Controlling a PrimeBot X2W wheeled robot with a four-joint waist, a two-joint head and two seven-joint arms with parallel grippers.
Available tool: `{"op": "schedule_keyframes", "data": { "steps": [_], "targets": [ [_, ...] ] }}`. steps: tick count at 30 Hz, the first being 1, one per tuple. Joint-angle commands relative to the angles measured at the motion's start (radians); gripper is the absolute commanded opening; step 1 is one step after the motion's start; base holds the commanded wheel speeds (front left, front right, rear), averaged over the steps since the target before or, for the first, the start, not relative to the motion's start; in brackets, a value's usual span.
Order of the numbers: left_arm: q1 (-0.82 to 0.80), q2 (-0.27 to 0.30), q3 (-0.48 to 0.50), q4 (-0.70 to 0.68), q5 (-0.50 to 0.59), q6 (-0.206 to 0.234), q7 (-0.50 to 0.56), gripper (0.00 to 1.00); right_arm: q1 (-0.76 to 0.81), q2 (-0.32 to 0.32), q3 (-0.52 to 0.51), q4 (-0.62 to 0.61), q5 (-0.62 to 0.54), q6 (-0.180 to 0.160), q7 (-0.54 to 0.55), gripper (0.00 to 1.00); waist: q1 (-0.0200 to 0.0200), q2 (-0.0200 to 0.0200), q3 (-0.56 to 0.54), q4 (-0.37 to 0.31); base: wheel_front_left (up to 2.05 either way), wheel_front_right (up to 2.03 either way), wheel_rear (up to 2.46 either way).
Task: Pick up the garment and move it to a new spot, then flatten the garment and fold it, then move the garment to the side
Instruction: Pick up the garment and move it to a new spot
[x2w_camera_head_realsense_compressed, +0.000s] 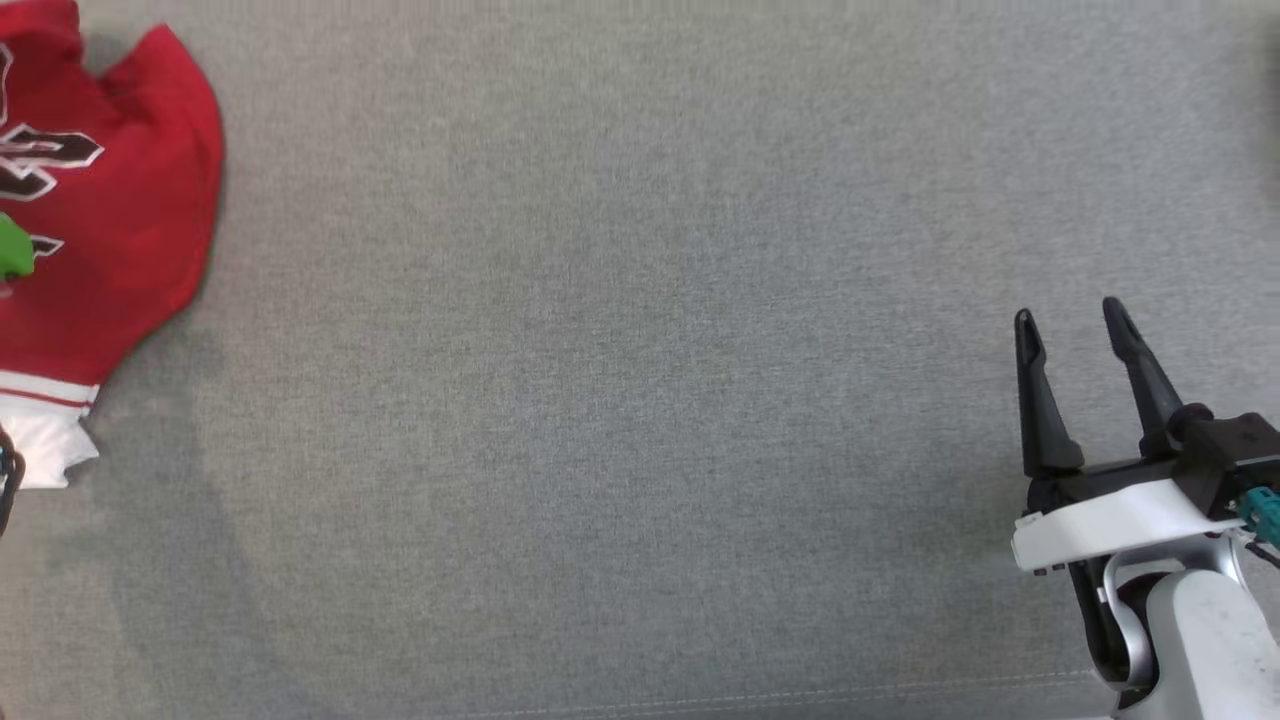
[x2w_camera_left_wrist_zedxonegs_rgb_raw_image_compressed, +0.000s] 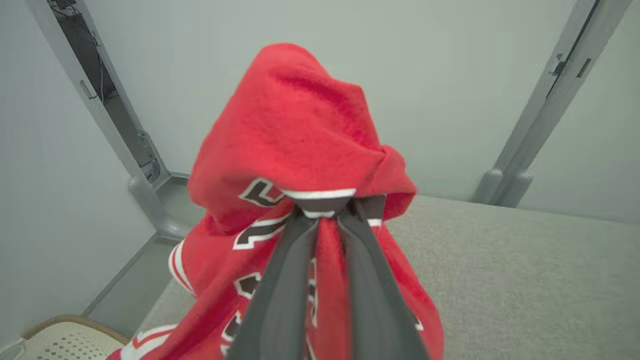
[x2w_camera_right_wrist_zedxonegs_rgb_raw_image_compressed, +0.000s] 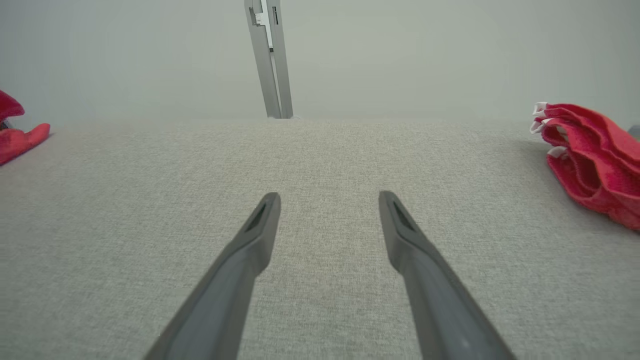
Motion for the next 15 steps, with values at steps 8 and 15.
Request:
{"op": "schedule_keyframes", "data": {
  "steps": [8,15],
  "targets": [
    [-0.075,0.019,-0.094,-0.221,0.038,-0.002,0.001,0.00,0.023,0.039,0.008,0.095,0.029,-0.001,-0.050,1.00,0.0000,0.0000,-0.158,-0.083,0.00,0.00,0.00],
    [-0.127,-0.030,-0.151,-0.477,0.042,0.006,0.081,0.00,0.019,0.060,0.026,0.153,0.050,-0.001,-0.068,1.00,0.0000,0.0000,-0.194,-0.176,0.00,0.00,0.00]
  ]
}}
